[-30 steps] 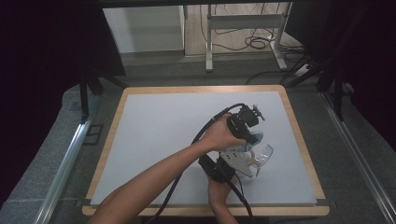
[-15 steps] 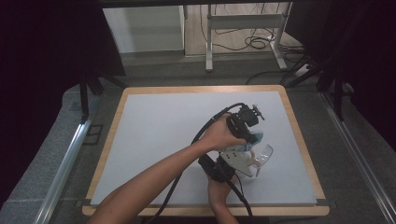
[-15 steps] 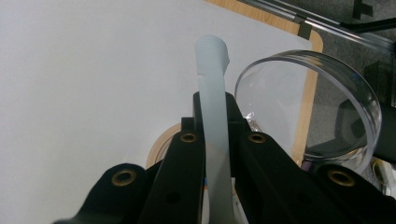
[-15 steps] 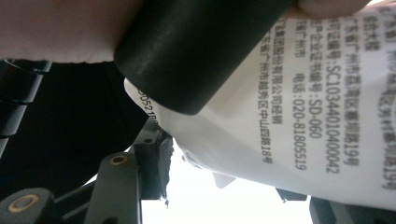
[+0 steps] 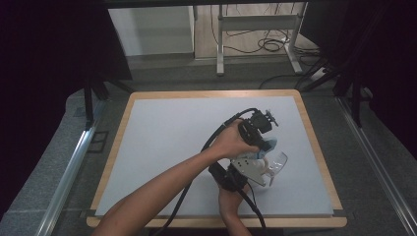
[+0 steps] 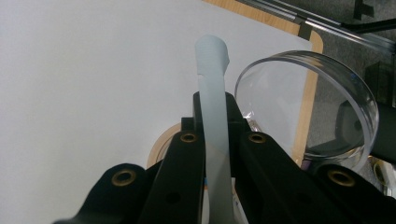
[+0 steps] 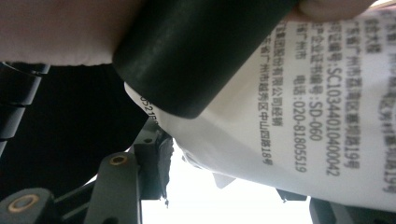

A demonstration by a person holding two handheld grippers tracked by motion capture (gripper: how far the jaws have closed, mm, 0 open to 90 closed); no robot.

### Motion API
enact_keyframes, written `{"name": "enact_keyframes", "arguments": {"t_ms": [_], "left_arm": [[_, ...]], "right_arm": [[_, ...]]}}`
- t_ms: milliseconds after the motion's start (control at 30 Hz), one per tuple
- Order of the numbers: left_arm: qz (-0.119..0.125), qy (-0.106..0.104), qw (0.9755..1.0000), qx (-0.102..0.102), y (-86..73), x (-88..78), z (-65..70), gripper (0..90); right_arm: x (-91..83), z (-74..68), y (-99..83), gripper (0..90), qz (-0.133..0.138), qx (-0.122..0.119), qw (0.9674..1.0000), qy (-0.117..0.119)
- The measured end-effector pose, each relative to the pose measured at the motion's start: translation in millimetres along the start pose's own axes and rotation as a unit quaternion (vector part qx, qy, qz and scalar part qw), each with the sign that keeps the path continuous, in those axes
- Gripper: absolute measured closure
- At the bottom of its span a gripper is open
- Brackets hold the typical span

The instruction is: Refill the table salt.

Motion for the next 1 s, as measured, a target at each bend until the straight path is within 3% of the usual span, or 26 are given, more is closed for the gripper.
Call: {"name": "enact_keyframes", "arguments": {"t_ms": [1000], "left_arm": [[-0.006, 0.002, 1.0, 0.001, -0.7, 2.4, 0.0, 90.0]], "right_arm": [[0.8, 0.5, 0.0, 47.1, 0.003, 0.005, 1.0, 0.0]]}}
Point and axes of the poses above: each handheld gripper's, and its own axes: x roughly forward along the jaws, y roughly out of its top, z roughly to its right, the point moved 8 cm from there along x, roughly forward along the jaws, and after that the axes turned 5 degrees about x, right-handed, at the moved point
